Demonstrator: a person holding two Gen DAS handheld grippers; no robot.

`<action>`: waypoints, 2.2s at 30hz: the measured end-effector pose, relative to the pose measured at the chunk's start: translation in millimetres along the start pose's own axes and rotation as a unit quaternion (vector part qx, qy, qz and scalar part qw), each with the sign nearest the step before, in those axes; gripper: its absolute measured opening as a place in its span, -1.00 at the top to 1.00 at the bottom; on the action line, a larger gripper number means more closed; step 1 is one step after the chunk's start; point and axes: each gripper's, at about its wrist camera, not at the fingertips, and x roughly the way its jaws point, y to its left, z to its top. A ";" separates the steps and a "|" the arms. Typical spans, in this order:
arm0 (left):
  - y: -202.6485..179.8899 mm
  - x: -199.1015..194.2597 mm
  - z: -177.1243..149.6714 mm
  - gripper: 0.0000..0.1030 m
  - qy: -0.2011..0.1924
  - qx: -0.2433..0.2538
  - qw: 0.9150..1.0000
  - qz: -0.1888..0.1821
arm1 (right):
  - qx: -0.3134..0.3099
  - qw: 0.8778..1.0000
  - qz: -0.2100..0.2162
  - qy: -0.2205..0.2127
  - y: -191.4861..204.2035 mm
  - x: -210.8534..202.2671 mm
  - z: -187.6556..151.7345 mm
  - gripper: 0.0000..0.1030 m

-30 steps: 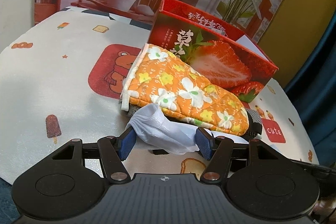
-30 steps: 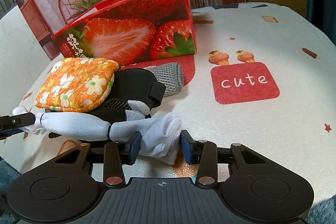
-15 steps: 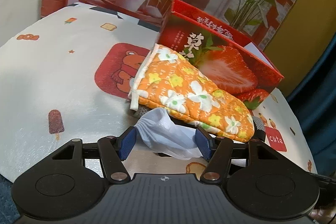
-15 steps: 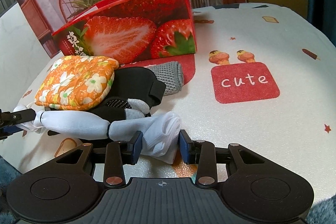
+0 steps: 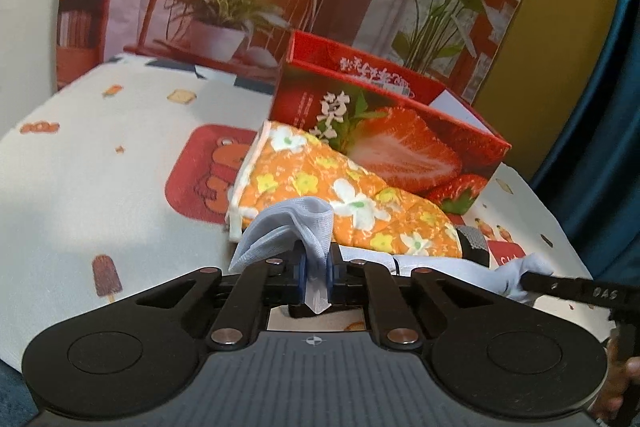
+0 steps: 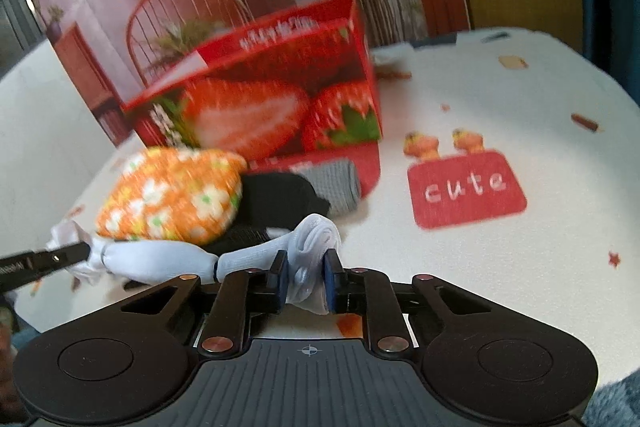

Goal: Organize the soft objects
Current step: 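Lift the white socks with both grippers into the red box and open both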

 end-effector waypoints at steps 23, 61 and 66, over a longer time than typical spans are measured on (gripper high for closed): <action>-68.5 6.2 110.6 0.82 -0.147 0.115 0.982 0.024 | -0.136 0.978 -0.007 -0.159 43.1 -17.2 105.7 0.73; -51.5 190.5 177.8 0.82 0.120 0.081 0.989 -0.030 | -0.201 0.978 -0.041 -0.032 45.0 133.1 184.9 0.75; -48.5 198.6 175.6 0.82 0.133 0.085 0.987 -0.025 | -0.219 0.975 -0.040 0.000 54.8 145.8 185.7 0.75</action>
